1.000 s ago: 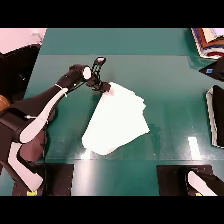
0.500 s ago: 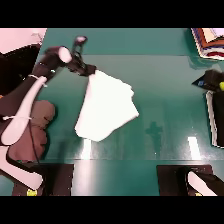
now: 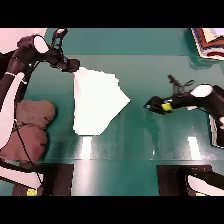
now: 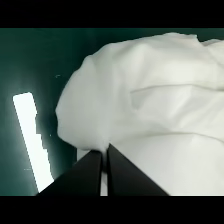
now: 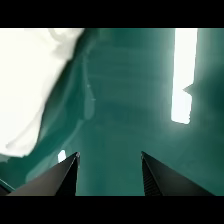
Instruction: Fold the shirts.
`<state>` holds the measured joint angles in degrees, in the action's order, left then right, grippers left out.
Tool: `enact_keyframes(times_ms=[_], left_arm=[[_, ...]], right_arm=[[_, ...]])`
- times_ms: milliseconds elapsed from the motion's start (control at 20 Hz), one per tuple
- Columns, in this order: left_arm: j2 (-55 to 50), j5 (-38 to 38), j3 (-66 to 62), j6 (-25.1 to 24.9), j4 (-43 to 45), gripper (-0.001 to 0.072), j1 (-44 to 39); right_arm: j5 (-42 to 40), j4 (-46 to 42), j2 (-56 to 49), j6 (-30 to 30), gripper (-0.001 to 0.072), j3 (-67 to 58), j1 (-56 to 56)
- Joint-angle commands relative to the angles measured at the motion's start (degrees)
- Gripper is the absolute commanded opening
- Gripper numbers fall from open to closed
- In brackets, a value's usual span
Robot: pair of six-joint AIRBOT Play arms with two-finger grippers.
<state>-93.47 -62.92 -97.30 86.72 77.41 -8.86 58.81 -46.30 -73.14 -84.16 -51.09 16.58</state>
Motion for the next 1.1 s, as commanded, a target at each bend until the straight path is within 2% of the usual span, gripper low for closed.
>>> enact_keyframes(times_ms=[0,350,400,450,500,600,700,850,950,1050], left_arm=[[0.15,-0.63,0.04,-0.15,-0.07,0.0027,0.26],[0.20,-0.76,0.04,-0.11,-0.31,0.0026,0.26],[0.22,-1.09,0.04,0.00,-0.50,0.0027,0.26],[0.28,-1.44,0.04,0.52,-0.57,0.0027,0.26],[0.63,-1.66,0.04,1.18,-0.57,0.0026,0.26],[3.72,-1.03,0.04,1.53,-0.17,0.0025,0.26],[9.73,0.46,0.04,1.31,0.52,0.0025,0.26],[22.25,0.83,0.04,-0.17,-0.15,0.0026,0.26],[30.69,0.61,0.04,-0.20,-1.64,0.0026,0.26],[38.95,0.96,0.04,-0.20,-3.74,0.0026,0.26]], right_arm=[[-9.20,6.23,-11.72,1.84,0.0450,-4.90,7.08],[-8.26,6.29,-27.82,1.86,0.0446,-22.82,10.99],[-7.78,6.21,-29.22,1.86,0.0398,-24.92,11.50],[-7.50,6.03,-30.21,1.92,0.0227,-26.80,11.58],[-6.95,5.68,-30.82,1.99,0.0017,-28.57,11.80],[-4.85,3.85,-29.99,2.19,0.0023,-32.09,11.02],[-1.53,-1.68,-26.14,2.19,0.0023,-36.09,9.35],[7.30,-9.49,-15.34,2.19,0.0023,-44.02,5.29],[14.05,-11.80,-7.61,2.19,0.0023,-49.31,2.67],[17.11,-13.97,-0.61,2.16,0.0022,-53.81,0.94]])
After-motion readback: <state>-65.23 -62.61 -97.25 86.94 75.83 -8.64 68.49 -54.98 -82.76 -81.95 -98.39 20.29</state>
